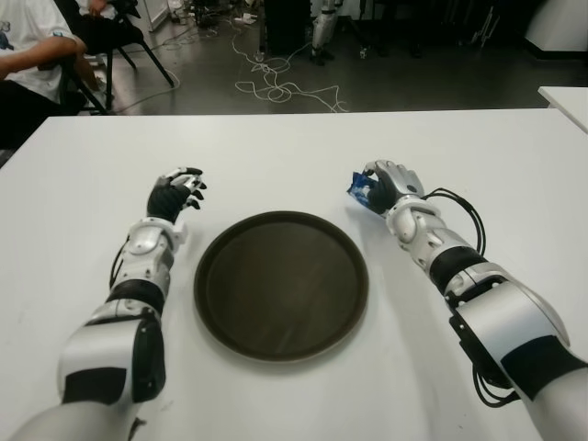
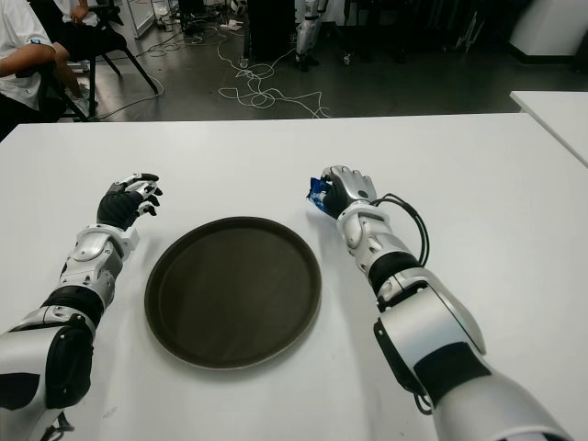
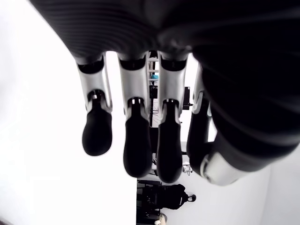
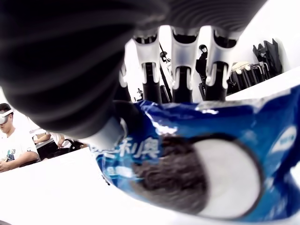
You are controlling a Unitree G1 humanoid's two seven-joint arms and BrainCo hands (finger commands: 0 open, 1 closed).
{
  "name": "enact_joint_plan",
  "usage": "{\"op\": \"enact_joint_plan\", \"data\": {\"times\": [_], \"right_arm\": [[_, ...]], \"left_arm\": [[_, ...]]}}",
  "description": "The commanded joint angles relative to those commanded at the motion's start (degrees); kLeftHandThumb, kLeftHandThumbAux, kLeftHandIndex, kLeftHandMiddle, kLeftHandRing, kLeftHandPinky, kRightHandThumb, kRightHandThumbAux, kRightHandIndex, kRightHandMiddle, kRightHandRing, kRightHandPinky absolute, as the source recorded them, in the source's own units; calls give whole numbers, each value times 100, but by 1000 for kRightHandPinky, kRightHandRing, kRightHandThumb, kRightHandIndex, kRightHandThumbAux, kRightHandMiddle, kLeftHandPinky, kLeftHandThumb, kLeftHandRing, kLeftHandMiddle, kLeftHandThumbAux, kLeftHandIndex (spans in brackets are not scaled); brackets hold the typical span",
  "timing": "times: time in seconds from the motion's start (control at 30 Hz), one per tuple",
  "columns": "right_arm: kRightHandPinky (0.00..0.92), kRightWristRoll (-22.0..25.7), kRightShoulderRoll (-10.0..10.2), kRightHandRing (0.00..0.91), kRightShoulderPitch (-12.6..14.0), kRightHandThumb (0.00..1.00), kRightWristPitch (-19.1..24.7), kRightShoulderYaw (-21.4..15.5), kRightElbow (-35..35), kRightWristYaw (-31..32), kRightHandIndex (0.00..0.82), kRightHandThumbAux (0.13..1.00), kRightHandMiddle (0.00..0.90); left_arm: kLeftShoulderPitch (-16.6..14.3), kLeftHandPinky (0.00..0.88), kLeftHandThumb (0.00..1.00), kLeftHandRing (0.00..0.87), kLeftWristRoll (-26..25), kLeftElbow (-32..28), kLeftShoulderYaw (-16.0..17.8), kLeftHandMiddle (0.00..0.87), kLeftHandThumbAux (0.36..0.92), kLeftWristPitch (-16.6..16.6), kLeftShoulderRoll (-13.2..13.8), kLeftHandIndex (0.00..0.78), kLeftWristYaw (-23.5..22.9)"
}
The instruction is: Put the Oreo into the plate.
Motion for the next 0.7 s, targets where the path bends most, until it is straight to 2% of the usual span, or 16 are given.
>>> {"op": "enact_joint_plan", "data": {"times": [0.37,0.7], "right_arm": [[503,-12,-3,454,5,702,-43,-12,-42,-99,416,730,461],[523,-20,-16,477,-25,704,-104,-3,-109,-148,416,729,470]], "left_arm": [[-4,658,696,622,16,-2,11,594,716,4,-2,426,-22],[-17,655,697,619,2,5,43,587,715,32,-11,425,2]]}}
